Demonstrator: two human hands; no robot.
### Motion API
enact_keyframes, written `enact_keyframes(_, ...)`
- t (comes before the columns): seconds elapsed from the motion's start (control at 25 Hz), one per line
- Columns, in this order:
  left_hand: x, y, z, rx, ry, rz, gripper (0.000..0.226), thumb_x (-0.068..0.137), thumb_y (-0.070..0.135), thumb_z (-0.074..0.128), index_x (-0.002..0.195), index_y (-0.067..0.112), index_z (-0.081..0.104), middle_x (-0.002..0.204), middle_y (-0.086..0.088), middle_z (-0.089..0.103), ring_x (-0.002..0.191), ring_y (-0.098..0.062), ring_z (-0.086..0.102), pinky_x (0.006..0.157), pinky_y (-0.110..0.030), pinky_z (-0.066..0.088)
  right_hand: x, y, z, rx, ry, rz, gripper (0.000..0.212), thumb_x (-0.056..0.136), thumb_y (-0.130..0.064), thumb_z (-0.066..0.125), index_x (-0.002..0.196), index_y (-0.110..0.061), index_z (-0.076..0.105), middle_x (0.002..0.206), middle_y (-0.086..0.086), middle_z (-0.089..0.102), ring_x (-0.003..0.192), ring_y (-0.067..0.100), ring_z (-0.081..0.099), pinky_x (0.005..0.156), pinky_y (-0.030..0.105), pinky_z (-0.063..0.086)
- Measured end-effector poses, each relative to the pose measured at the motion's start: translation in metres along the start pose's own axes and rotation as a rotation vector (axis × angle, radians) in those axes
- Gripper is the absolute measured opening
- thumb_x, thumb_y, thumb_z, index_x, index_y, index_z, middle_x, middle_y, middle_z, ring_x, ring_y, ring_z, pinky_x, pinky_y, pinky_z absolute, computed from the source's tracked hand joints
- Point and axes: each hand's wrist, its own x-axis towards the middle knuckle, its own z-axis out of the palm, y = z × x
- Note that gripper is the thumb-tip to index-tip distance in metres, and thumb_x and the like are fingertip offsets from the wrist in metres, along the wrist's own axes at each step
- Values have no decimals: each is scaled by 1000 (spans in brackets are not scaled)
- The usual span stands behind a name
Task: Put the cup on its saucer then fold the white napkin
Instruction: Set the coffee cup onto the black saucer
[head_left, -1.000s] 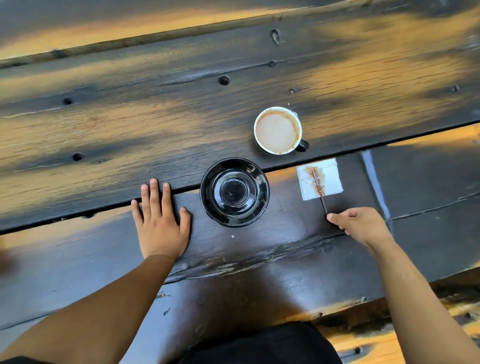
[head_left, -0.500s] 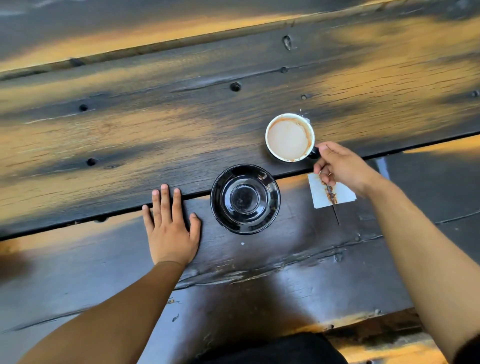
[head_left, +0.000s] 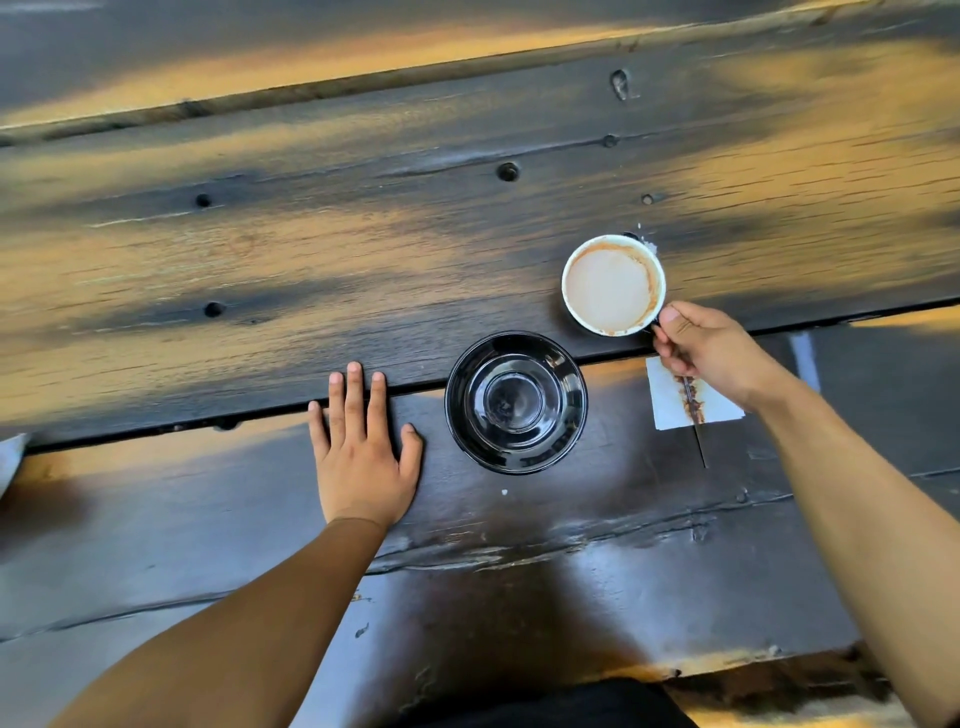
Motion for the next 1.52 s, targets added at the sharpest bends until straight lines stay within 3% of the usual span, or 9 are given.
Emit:
enact_keyframes(0.24,0,0,-1,-3,-11,1,72,94,45,36,158,14,25,168,-10,15,157,-27,5,125,-55,6,-27,-12,24,56,3,-28,34,108,-17,37,76,-10,45,69,5,45,50,4,40,49,11,34)
enact_keyframes(0.44,0,1,-3,-5,-16,-3,71,95,46,35,158,14,26,168,-10,15,157,-27,5,125,-55,5,-50,-12,43,62,-93,-47,35,108,-20,36,77,-9,46,70,7,47,59,18,38,57,23,33)
enact_keyframes(0.64,0,1,-2,-1,-22,-1,71,95,47,34,158,15,24,169,-9,14,157,-26,3,125,-54,4,-54,1,62,-8,-191,-66,37,108,-22,39,75,-10,49,70,8,50,55,12,42,54,16,35)
enact_keyframes(1.04,0,-1,-2,-10,-21,3,71,95,47,34,158,14,25,168,-10,15,157,-27,4,125,-56,6,-48,16,86,-89,-232,-97,38,100,-44,41,71,-22,52,66,-6,53,58,12,43,58,17,36)
enact_keyframes(1.4,0,-1,-2,-17,-8,7,72,95,47,35,158,14,26,168,-11,16,157,-27,5,125,-56,6,-49,14,81,-148,-257,-88,37,107,-29,43,72,-22,54,68,-14,54,63,4,46,64,16,40)
enact_keyframes(1.52,1,0,-2,-15,-11,9,71,95,47,35,158,14,25,168,-11,16,157,-27,5,124,-56,6,-44,12,76,-248,-225,-86,33,106,-28,46,77,-26,60,71,-17,57,69,5,48,70,22,41)
